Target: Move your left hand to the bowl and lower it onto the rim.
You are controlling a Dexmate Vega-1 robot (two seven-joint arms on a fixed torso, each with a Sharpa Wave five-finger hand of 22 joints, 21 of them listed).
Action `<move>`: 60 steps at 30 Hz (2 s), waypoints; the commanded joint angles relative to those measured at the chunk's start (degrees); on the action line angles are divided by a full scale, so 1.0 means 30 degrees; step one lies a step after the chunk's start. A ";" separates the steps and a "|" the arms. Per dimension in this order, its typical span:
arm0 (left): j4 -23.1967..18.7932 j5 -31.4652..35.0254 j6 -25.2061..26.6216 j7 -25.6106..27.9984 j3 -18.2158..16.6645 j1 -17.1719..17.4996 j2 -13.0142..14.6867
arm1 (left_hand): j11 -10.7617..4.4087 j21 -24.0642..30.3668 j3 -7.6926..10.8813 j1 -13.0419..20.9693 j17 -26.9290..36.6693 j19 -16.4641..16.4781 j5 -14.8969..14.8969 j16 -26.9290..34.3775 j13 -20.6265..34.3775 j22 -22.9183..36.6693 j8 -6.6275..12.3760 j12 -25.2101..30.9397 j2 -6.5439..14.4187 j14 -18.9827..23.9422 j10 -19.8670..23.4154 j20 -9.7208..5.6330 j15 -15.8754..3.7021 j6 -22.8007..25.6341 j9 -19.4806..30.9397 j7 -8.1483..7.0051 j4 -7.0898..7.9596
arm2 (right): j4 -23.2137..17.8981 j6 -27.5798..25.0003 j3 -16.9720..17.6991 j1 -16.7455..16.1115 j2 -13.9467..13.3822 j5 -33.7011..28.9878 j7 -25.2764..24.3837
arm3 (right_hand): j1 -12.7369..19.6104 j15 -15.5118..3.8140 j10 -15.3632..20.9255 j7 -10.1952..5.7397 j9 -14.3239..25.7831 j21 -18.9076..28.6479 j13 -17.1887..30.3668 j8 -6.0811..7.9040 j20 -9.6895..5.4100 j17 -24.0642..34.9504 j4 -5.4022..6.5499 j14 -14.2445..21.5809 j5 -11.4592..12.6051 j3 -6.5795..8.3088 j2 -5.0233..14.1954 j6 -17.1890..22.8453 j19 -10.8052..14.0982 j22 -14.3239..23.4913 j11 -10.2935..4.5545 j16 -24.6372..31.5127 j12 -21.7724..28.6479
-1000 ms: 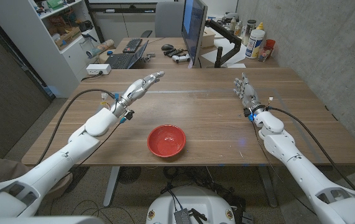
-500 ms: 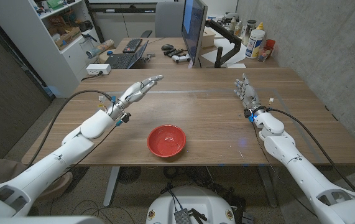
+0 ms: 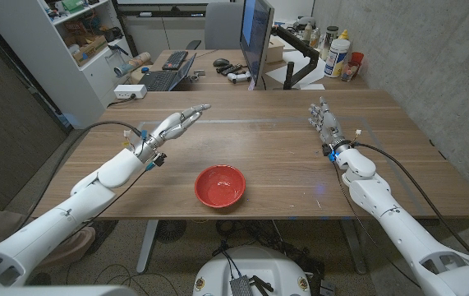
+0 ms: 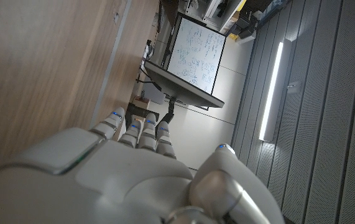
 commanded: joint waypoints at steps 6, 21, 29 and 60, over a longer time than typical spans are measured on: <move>-0.0529 0.0874 -0.1080 -0.0347 -0.0012 0.0587 0.0903 | 0.0026 0.0047 -0.0039 0.0130 0.0015 0.0172 0.0184 -0.0043 0.0049 0.0051 -0.0023 -0.0038 -0.0079 -0.0175 -0.0158 -0.0765 -0.2388 -0.0127 0.0037 -0.0052 -0.0072 | -0.0640 -0.0091 -0.0003 -0.0436 -0.0206 0.0033 -0.0090 | 0.0202 0.0027 0.0164 0.0060 0.0047 0.0134 0.0085 0.0101 0.0188 0.0034 0.0021 0.0083 -0.0033 0.0076 0.0384 0.0239 0.0000 0.0096 -0.0036 0.0111 0.0063; -0.1186 0.1541 -0.1847 -0.0689 -0.0324 0.1041 0.1640 | 0.0028 0.0038 -0.0020 0.0195 0.0011 0.0179 0.0252 -0.0046 0.0048 0.0050 -0.0017 -0.0032 -0.0066 -0.0263 -0.0230 -0.0788 -0.2395 -0.0148 0.0043 -0.0071 -0.0097 | -0.0634 0.0341 0.0011 -0.0724 -0.0190 0.0052 -0.0177 | 0.0212 0.0031 0.0175 0.0075 0.0047 0.0140 0.0086 0.0100 0.0144 0.0035 0.0019 0.0077 -0.0017 0.0098 0.0363 0.0276 0.0018 0.0096 -0.0053 0.0093 0.0061; -0.0945 0.2133 -0.2334 -0.0835 -0.0213 0.0825 0.1575 | 0.0028 0.0031 -0.0016 0.0219 0.0010 0.0175 0.0290 -0.0038 0.0047 0.0050 -0.0022 -0.0050 -0.0063 -0.0280 -0.0325 -0.0793 -0.2421 -0.0176 0.0046 -0.0108 -0.0106 | -0.0564 0.0323 0.0004 -0.0725 -0.0214 0.0051 -0.0204 | 0.0218 0.0031 0.0152 0.0054 0.0047 0.0139 0.0086 0.0092 0.0136 0.0035 0.0017 0.0077 -0.0010 0.0109 0.0360 0.0269 0.0018 0.0096 -0.0093 0.0088 0.0049; 0.0856 0.4502 -0.6127 -0.2033 0.0704 -0.0817 0.1399 | -0.0007 0.0043 -0.0013 0.0334 0.0014 0.0259 0.0462 -0.0002 0.0045 0.0046 0.0060 0.0021 -0.0093 -0.0317 -0.0327 -0.0896 -0.2496 -0.0016 0.0053 -0.0158 -0.0157 | -0.1112 -0.0580 -0.0039 -0.0686 -0.0717 -0.0158 -0.0416 | 0.0253 0.0027 0.0085 0.0043 0.0048 0.0126 0.0086 0.0063 0.0167 0.0034 0.0015 0.0029 0.0016 0.0177 0.0371 0.0243 -0.0017 0.0094 -0.0046 0.0057 0.0014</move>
